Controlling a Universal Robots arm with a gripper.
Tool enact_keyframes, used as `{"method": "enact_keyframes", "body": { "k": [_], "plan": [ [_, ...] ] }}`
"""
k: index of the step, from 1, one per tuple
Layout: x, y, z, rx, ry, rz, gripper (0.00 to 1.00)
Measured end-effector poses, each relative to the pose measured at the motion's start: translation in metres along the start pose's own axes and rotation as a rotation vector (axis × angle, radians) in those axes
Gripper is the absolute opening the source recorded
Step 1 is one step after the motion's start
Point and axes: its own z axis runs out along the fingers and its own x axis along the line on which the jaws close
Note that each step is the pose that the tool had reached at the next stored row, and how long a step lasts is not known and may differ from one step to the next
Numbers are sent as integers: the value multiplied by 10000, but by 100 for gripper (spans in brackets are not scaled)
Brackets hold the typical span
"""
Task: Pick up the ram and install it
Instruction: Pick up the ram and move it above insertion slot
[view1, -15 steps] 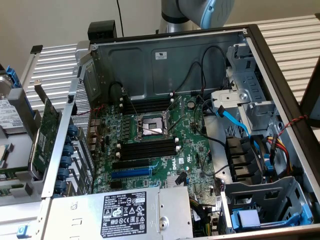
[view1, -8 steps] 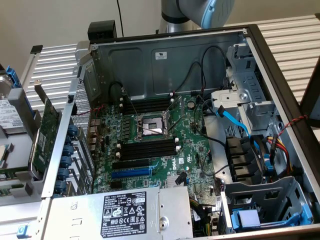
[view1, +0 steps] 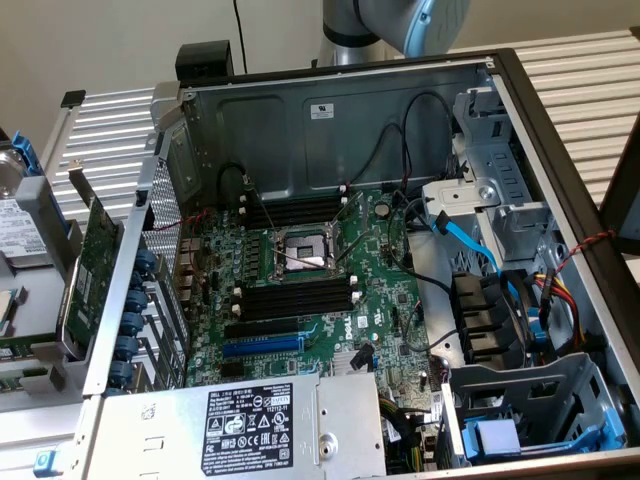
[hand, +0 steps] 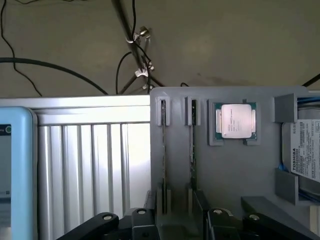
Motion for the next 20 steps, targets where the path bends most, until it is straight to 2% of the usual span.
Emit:
{"method": "enact_keyframes", "body": {
  "k": [7,20],
  "plan": [
    [44,-31,125,-2,-18,2,42],
    [81,-36,363,-2,-24,14,42]
  ]
}}
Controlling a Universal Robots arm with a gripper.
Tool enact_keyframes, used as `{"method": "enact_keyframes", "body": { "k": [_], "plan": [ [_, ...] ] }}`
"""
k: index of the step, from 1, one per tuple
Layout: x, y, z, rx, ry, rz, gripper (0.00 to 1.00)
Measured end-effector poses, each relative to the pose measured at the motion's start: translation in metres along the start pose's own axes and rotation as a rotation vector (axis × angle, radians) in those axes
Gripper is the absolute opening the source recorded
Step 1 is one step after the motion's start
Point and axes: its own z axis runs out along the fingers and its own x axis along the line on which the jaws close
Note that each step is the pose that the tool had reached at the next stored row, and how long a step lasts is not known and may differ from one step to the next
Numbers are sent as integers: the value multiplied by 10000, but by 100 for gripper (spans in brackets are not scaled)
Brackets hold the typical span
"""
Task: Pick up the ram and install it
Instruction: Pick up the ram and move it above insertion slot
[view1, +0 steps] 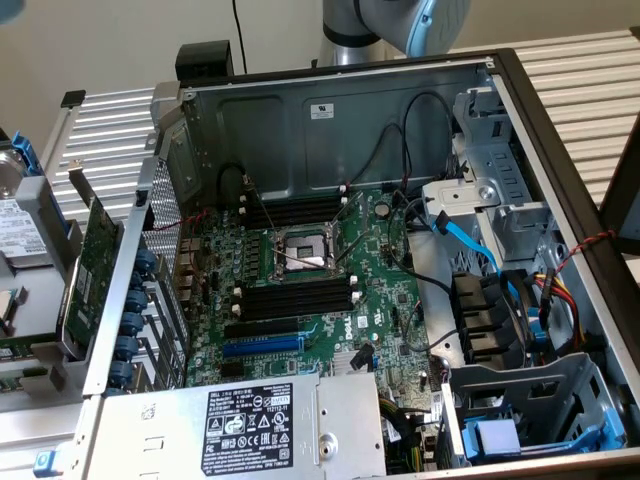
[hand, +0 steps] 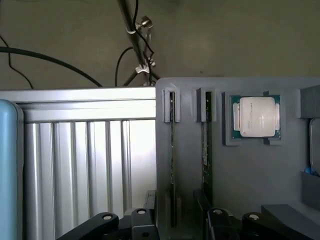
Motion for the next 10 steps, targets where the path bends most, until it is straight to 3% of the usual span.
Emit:
{"method": "enact_keyframes", "body": {
  "k": [10],
  "plan": [
    [3,8,181,0,1,3,42]
  ]
}}
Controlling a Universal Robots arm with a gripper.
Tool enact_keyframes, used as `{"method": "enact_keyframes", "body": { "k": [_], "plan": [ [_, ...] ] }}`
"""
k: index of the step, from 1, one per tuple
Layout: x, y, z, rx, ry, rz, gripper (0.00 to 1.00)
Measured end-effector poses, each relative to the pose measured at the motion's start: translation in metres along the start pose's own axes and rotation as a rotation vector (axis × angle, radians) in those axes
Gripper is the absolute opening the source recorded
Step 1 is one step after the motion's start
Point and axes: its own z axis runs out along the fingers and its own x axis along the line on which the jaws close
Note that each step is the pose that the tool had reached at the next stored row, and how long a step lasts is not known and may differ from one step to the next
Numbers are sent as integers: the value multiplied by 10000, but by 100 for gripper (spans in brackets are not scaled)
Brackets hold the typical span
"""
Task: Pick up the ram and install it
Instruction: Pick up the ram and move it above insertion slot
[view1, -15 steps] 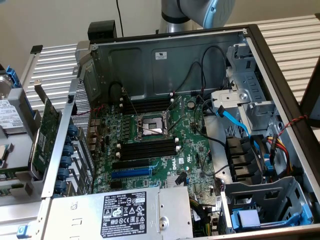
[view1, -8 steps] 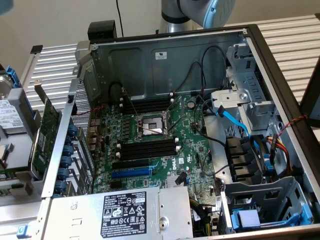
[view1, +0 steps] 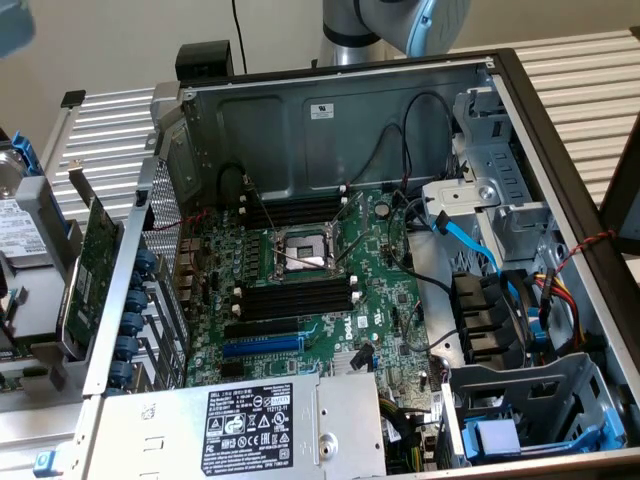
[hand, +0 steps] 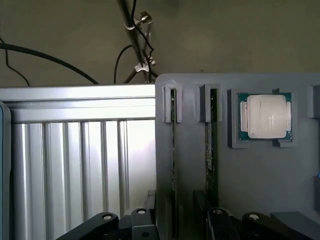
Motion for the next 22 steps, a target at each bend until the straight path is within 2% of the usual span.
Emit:
{"method": "enact_keyframes", "body": {
  "k": [7,11,14,15,17,19,22],
  "plan": [
    [-16,44,128,1,-3,1,42],
    [-36,69,148,-1,-2,0,42],
    [-36,88,155,3,32,0,42],
    [-37,90,158,11,65,2,42],
    [-36,90,170,64,122,1,42],
    [-38,89,186,98,124,0,42],
    [-38,90,196,105,124,1,42]
  ]
}}
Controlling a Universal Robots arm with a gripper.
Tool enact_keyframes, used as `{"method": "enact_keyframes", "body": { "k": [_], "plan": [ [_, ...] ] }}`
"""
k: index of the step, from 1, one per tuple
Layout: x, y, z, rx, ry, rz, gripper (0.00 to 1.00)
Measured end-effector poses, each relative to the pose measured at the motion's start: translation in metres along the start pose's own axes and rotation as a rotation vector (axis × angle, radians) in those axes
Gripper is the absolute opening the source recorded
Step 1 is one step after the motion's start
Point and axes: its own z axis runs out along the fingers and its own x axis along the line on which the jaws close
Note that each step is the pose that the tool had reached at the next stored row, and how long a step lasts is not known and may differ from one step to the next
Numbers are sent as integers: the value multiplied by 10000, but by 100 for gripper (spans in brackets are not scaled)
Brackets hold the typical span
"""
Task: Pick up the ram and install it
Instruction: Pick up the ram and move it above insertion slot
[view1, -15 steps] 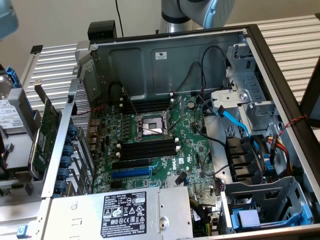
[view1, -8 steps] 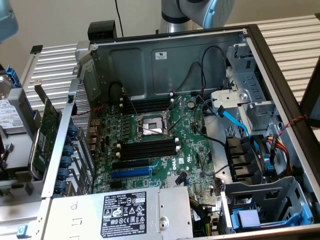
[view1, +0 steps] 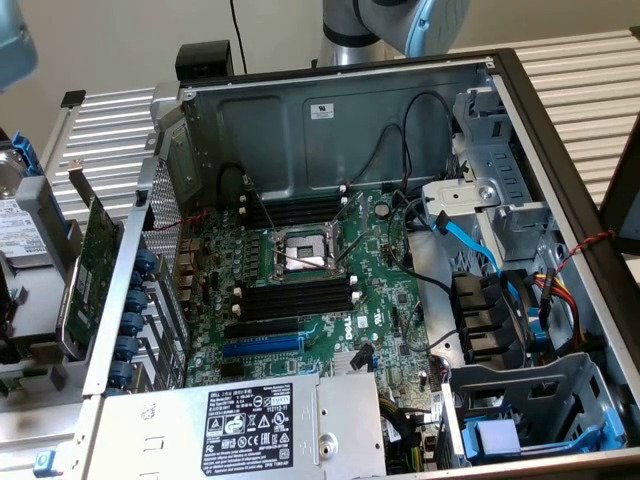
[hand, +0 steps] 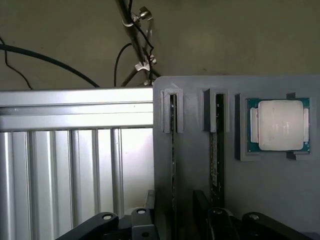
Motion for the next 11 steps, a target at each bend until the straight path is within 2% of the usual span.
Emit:
{"method": "enact_keyframes", "body": {
  "k": [6,7,8,10,11],
  "plan": [
    [0,-1,7,17,-3,0,42],
    [0,-1,7,21,-3,0,34],
    [0,-1,7,24,-3,0,34],
    [0,0,7,24,-2,0,22],
    [0,0,6,25,-4,0,22]
  ]
}}
